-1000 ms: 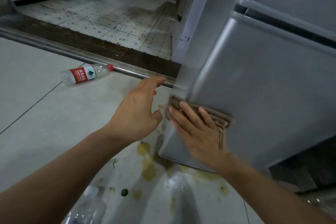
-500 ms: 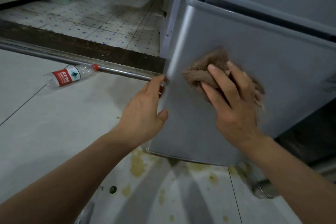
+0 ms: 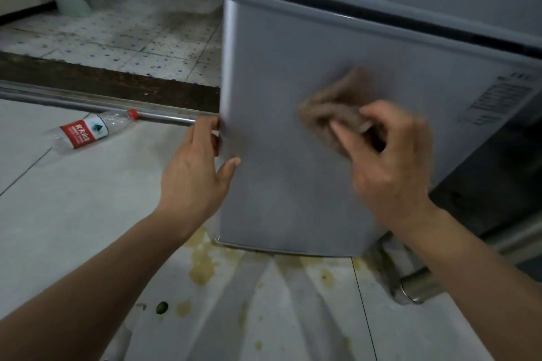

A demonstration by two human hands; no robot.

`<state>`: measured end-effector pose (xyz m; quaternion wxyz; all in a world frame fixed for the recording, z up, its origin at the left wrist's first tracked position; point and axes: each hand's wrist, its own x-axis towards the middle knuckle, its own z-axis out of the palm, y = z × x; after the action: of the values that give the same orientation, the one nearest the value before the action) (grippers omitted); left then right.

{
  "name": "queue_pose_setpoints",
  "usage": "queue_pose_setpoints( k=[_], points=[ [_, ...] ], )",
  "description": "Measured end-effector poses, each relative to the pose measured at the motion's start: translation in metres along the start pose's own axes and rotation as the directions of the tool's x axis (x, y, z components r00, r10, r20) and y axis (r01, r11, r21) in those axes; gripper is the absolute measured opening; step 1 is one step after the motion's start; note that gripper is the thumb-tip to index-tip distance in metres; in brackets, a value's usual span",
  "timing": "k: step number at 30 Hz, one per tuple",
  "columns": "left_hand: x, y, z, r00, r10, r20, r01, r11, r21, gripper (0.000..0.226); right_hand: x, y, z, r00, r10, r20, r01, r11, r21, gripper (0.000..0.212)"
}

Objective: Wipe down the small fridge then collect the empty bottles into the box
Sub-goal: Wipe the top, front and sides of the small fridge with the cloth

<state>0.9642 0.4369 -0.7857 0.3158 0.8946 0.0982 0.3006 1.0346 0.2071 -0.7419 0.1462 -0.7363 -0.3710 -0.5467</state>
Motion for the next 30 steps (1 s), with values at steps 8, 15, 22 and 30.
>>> queue_pose_setpoints(
  k=[8,15,22,30],
  points=[
    [-0.001,0.002,0.001,1.000,-0.006,-0.008,0.006,1.000,-0.026,0.049,-0.080,-0.007,0.005,0.924,-0.241,0.296,0.271,0.960,-0.064,0.027],
    [-0.009,0.004,0.004,0.998,-0.063,-0.020,0.062,0.996,-0.070,0.055,-0.052,0.023,-0.026,0.913,0.058,0.403,0.006,0.988,-0.154,0.008],
    [-0.023,-0.004,0.025,0.992,-0.129,-0.014,0.128,0.992,-0.018,0.047,-0.076,0.033,-0.020,0.985,0.113,0.132,-0.068,0.951,-0.303,0.027],
    [-0.024,-0.006,0.026,0.993,-0.117,-0.018,0.116,0.992,-0.055,0.044,-0.116,0.047,-0.030,0.894,0.133,0.427,-0.036,0.973,-0.226,0.017]
  ],
)
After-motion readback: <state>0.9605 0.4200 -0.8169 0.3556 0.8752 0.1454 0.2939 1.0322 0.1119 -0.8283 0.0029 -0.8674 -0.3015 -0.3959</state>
